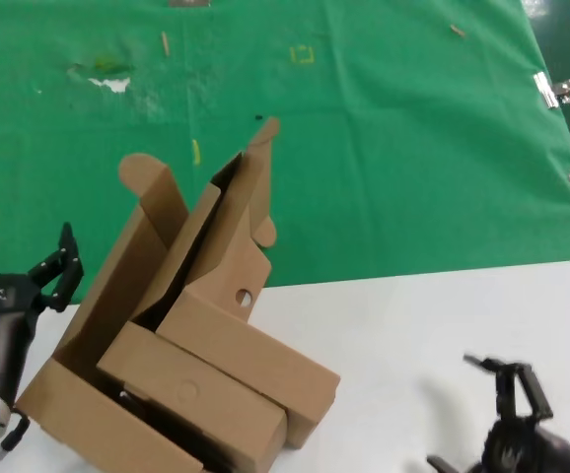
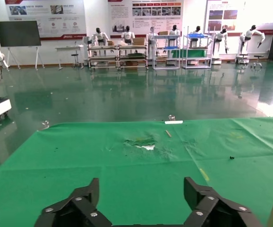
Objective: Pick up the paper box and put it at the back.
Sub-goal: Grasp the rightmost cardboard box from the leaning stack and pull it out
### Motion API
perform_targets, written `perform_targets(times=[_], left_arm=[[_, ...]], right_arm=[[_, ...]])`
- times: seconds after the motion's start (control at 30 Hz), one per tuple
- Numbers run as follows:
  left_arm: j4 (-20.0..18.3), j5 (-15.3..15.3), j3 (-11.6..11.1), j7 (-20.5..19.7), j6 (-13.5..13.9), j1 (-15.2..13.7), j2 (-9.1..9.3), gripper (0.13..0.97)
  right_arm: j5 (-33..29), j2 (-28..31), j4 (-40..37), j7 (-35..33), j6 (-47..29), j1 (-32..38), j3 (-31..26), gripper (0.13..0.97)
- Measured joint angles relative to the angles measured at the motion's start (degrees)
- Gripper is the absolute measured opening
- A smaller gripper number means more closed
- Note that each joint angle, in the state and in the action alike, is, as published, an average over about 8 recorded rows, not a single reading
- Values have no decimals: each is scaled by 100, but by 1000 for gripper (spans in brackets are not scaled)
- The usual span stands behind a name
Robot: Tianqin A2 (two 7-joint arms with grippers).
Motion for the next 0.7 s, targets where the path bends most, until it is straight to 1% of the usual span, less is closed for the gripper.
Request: perform_targets(times=[0.03,0.07,0.13,0.2,0.33,0.37,0.43,0.57,0.63,0.7], left_arm=[[0,0,0,0,0,0,0,703],[0,0,0,0,0,0,0,703],[0,0,0,0,0,0,0,649],[0,0,0,0,0,0,0,595],[0,0,0,0,0,0,0,488],[0,0,0,0,0,0,0,488],[0,0,0,0,0,0,0,443],[0,0,0,0,0,0,0,351],[0,0,0,-1,0,0,0,306],[0,0,0,-2,0,0,0,291]], right_arm=[[-78,71,-91,-201,-61,-27,-65,966],[-135,140,-170,-369,-108,-41,-150,966],[-202,269,-297,-592,-181,-23,-370,966],[-239,383,-389,-655,-237,49,-631,966],[-309,550,-541,-454,-280,345,-1179,955],[-324,580,-576,-383,-272,433,-1297,950],[-354,629,-640,-230,-238,610,-1513,940],[-417,701,-728,42,-113,916,-1853,925],[-432,734,-754,164,-48,1039,-1982,899],[-421,766,-774,286,0,1143,-2091,872]])
